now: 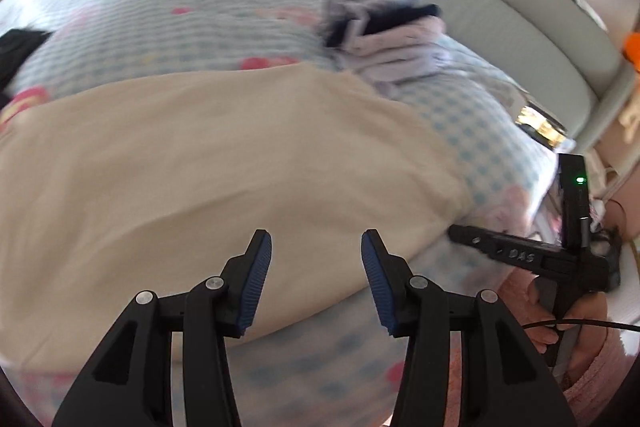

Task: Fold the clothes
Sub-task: 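Open both grippers and press the folded cream shirt flat, then grasp the cream shirt edge with the right gripper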

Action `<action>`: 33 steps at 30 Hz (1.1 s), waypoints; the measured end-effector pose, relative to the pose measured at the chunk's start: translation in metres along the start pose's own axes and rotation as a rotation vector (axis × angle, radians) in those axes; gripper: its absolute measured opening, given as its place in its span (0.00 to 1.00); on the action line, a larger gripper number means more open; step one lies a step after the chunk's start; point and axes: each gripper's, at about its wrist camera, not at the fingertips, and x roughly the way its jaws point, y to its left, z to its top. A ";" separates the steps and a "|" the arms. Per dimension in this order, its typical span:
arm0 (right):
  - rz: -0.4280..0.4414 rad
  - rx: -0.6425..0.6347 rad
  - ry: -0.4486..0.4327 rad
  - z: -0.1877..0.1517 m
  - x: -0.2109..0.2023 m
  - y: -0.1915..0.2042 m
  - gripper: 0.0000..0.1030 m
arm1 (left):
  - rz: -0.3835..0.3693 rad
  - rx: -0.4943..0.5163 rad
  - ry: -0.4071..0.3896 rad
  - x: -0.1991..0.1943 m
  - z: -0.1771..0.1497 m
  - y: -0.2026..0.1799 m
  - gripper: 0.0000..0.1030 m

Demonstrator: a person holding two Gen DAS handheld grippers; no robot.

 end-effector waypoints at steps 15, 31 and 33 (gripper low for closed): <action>0.130 0.087 -0.007 0.021 0.015 0.002 0.16 | 0.018 -0.049 0.114 0.046 -0.004 -0.006 0.47; 0.152 0.016 -0.072 0.023 0.004 0.001 0.16 | -0.167 -0.173 0.095 0.036 0.030 0.005 0.48; 0.127 -0.018 -0.111 0.026 0.001 0.009 0.07 | -0.198 -0.194 0.093 0.036 0.037 0.006 0.48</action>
